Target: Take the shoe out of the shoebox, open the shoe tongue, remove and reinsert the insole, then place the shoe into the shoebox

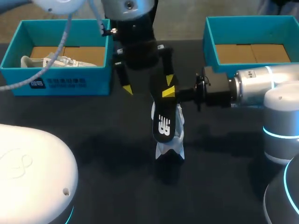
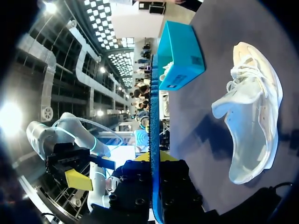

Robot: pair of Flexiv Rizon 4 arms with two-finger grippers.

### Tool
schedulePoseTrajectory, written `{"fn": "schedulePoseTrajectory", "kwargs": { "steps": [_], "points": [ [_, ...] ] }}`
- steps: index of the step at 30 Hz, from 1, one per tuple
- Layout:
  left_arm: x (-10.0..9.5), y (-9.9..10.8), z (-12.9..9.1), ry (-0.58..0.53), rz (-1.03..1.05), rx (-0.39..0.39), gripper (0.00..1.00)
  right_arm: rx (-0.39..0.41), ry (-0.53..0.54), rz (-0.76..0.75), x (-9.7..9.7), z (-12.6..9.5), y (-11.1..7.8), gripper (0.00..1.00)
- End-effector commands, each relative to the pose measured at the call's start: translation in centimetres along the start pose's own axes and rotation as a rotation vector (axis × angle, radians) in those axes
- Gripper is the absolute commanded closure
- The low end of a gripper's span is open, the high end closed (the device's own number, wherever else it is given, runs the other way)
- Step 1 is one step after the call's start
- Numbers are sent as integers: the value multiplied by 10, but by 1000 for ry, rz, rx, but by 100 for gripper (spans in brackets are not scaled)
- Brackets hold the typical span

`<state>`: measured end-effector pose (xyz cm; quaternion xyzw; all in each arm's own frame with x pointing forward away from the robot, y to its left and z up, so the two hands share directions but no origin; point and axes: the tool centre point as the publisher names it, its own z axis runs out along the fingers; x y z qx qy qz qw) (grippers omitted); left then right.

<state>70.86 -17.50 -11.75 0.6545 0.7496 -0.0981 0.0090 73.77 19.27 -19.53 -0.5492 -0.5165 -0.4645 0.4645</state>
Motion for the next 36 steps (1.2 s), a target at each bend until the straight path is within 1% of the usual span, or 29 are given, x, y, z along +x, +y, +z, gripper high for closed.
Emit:
{"fn": "schedulePoseTrajectory", "kwargs": {
  "steps": [1,7,21,28,36],
  "points": [
    [-9,2,-1,112,7,1,0,-2,3,5,-2,3,1,100],
    [-11,3,-3,101,4,-8,0,-8,9,-1,-3,-1,1,100],
    [-5,0,-1,73,4,-12,0,-7,10,-4,-4,-5,8,100],
    [-4,0,1,33,11,-34,0,-6,14,0,-5,-6,7,100],
    [-9,3,7,-3,42,-63,0,-10,22,9,-9,-7,4,100]
  ]
}}
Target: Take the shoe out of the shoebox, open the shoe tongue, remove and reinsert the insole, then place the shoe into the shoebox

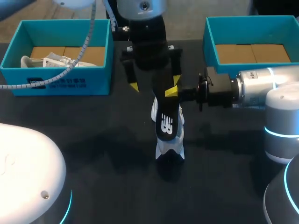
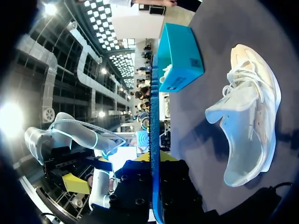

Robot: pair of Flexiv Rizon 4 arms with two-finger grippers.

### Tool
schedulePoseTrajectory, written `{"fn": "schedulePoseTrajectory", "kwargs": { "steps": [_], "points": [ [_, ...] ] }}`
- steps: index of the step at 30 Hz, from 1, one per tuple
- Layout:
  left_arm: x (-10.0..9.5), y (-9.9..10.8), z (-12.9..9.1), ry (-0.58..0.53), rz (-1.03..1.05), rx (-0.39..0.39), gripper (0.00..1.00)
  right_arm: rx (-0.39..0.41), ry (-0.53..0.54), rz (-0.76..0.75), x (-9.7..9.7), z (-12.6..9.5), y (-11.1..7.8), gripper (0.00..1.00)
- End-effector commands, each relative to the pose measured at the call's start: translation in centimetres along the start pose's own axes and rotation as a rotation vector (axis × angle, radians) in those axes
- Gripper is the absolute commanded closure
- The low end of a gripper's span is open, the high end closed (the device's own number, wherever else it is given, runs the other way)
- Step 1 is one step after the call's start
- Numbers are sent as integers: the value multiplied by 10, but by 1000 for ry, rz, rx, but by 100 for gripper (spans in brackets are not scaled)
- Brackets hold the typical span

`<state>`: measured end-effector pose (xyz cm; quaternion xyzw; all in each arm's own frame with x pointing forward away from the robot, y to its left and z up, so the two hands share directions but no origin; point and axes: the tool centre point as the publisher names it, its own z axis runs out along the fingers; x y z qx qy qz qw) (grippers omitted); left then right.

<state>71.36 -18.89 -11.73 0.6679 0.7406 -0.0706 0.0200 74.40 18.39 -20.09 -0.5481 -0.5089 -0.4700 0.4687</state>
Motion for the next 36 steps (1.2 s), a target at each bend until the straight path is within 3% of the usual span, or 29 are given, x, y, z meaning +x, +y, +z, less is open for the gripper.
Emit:
{"fn": "schedulePoseTrajectory", "kwargs": {
  "steps": [1,15,20,28,36],
  "points": [
    [5,-1,6,-25,7,-10,0,-3,4,4,-2,1,-3,100],
    [-4,4,12,-31,41,-25,0,14,13,3,1,3,-2,100],
    [-4,5,12,-79,49,-20,0,11,17,3,1,-1,1,100],
    [0,10,14,-190,51,-43,0,8,24,0,1,-5,4,100],
    [9,11,13,-437,71,-44,0,13,29,-3,3,-11,8,100]
  ]
}}
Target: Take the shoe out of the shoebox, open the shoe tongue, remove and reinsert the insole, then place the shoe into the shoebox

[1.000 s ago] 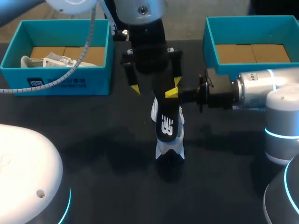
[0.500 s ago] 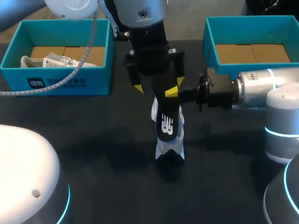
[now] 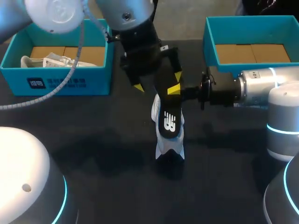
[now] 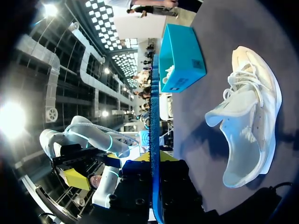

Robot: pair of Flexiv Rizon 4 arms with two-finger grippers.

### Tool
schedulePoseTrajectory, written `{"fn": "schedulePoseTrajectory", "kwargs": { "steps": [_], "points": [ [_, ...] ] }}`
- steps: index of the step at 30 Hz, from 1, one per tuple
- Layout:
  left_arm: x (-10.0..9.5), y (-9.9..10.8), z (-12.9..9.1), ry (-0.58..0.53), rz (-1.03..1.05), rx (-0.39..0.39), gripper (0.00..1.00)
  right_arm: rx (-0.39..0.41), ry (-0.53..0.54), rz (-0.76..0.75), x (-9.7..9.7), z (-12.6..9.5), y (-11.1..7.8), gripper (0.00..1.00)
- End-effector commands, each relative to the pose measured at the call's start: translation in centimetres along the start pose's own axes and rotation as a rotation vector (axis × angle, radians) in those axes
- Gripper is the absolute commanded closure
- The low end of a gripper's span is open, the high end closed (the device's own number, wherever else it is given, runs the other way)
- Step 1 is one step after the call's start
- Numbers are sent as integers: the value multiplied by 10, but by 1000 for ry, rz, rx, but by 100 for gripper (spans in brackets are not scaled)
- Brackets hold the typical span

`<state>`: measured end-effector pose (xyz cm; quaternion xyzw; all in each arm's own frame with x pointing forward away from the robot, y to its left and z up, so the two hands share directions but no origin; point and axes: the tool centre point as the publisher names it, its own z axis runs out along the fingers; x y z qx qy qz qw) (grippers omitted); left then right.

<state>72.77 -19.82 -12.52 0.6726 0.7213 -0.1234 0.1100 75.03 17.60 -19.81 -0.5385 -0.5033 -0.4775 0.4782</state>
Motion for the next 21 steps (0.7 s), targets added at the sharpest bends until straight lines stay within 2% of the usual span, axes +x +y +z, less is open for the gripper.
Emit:
{"fn": "schedulePoseTrajectory", "kwargs": {
  "steps": [1,5,7,10,15,21],
  "points": [
    [20,-5,0,-270,3,-3,0,6,-4,-2,2,-4,2,100],
    [20,-7,-2,-404,21,12,0,6,-10,-2,3,-8,2,100],
    [20,-7,-2,-434,27,9,0,6,-13,-2,4,-9,2,100],
    [20,-8,-2,-570,-16,39,0,1,-22,0,6,-13,1,100],
    [24,-11,0,-719,-23,64,0,-9,-16,4,9,-17,0,100],
    [26,-15,-1,-786,-16,62,0,-13,-18,8,9,-19,-1,100]
  ]
}}
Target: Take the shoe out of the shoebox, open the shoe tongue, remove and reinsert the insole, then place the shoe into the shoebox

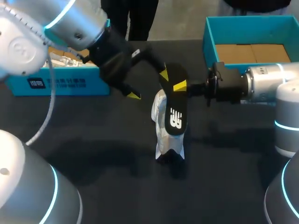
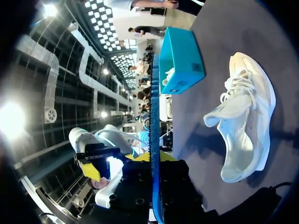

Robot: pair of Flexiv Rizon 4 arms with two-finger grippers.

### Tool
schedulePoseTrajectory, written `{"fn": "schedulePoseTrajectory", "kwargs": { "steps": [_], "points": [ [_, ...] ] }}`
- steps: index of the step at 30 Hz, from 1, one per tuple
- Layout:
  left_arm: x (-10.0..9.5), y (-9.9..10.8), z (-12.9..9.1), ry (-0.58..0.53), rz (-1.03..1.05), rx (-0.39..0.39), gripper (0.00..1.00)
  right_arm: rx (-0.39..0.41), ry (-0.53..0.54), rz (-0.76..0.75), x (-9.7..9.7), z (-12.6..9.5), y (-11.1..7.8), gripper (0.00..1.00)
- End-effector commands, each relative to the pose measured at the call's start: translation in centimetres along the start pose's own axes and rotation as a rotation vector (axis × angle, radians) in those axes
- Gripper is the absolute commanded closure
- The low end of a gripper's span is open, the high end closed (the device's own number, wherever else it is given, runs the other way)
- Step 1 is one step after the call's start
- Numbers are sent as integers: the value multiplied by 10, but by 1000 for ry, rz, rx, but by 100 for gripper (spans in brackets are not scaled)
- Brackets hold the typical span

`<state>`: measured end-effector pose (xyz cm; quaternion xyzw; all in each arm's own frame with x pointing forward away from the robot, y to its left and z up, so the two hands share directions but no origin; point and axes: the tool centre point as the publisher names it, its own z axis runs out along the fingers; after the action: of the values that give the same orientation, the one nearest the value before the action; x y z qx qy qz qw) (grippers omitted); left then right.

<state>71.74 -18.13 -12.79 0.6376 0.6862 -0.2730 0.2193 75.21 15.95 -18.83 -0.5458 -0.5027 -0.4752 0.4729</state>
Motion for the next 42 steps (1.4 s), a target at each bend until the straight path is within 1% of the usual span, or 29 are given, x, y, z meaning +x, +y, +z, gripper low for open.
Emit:
{"fn": "schedulePoseTrajectory", "kwargs": {
  "steps": [1,4,6,7,10,11,12,18,24,29,31,36,42],
  "points": [
    [9,-6,-1,-413,24,-3,0,-3,-1,5,1,-2,-4,100],
    [7,-8,-2,-454,65,-2,0,-4,10,8,-1,-3,-4,100],
    [4,-10,-4,-502,75,3,0,-2,12,9,-1,-3,-5,100],
    [4,-11,-5,-521,98,-8,0,-2,12,9,-1,-2,-5,100],
    [2,-12,-6,-543,117,-5,0,-2,12,10,-1,-3,-5,100],
    [1,-12,-6,-546,107,-1,0,-2,12,11,-1,-3,-5,100],
    [0,-12,-7,-547,125,-17,0,1,12,12,-1,-3,-5,100],
    [0,-12,-7,-547,125,-17,0,9,5,19,0,-3,-4,100],
    [0,-12,-7,-547,125,-17,0,-2,39,34,1,-6,-9,100],
    [0,-12,-7,-547,125,-17,0,-15,40,41,4,-10,-10,100],
    [4,-11,-5,-565,88,4,0,-21,39,35,7,-11,-9,100],
    [15,-4,-1,-580,47,-2,0,-32,44,22,12,-12,-9,100],
    [24,8,5,-565,58,-65,0,-30,48,33,14,-7,-11,100]
  ]
}}
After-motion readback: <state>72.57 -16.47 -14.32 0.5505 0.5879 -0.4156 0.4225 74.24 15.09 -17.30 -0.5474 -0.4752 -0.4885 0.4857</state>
